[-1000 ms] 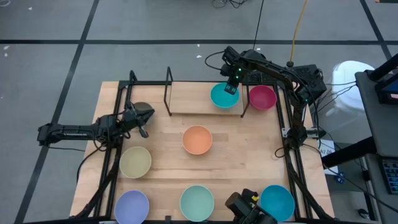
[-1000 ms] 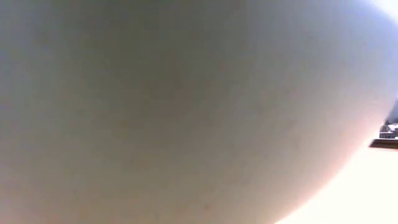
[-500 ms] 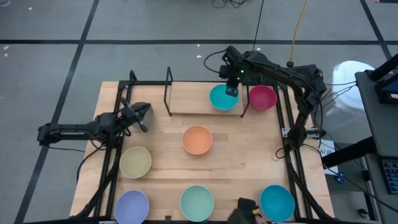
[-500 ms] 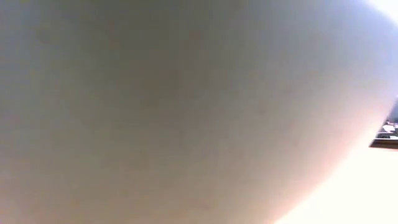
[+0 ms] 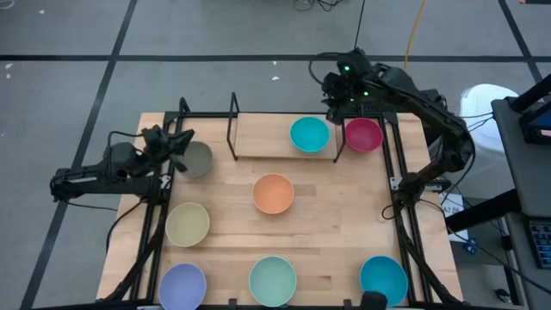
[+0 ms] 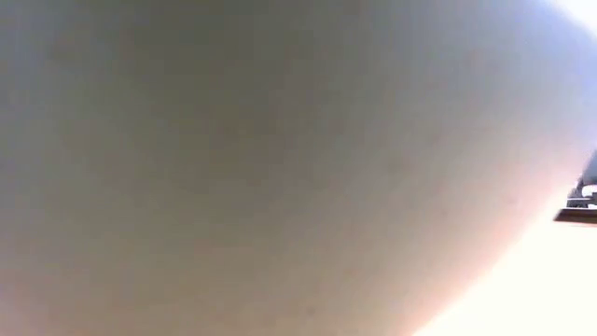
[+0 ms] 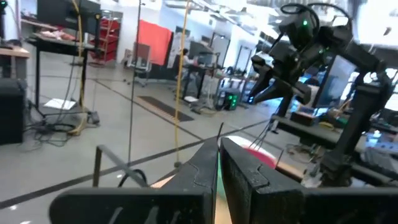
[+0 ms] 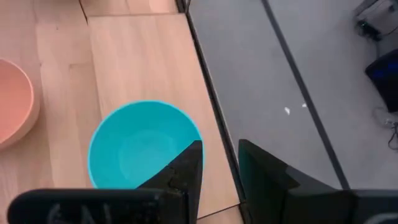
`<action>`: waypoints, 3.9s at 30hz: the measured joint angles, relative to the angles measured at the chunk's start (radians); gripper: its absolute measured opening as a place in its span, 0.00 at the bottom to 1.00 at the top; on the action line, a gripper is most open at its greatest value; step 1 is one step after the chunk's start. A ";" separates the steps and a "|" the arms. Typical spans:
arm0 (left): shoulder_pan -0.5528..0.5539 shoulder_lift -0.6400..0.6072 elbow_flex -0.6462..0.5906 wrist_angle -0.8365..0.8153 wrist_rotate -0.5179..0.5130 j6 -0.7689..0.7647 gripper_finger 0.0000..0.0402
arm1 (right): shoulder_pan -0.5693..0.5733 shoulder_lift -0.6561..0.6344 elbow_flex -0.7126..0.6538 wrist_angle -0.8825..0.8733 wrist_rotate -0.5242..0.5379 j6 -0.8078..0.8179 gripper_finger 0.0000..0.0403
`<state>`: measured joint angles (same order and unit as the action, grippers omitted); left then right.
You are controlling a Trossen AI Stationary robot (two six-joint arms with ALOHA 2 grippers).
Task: Place and stack bowls onto a shelf
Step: Put the orange bowl on the shelf
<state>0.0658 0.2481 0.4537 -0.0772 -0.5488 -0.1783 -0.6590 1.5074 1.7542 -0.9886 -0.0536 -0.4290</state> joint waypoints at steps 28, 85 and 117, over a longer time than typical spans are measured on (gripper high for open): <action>0.000 0.098 0.043 0.032 0.115 -0.046 0.03 | 0.000 -0.088 0.000 0.020 -0.001 -0.040 0.24; -0.138 0.998 0.521 -0.477 0.464 0.569 0.25 | 0.000 -0.468 0.000 0.068 -0.003 0.024 0.24; -0.213 1.273 0.521 -0.382 0.488 0.898 0.25 | 0.000 -0.495 0.000 0.053 -0.004 -0.032 0.24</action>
<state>-0.1473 1.5210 0.9745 -0.4588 -0.0608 0.7199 -0.6594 1.0126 1.7538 -0.9352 -0.0571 -0.4607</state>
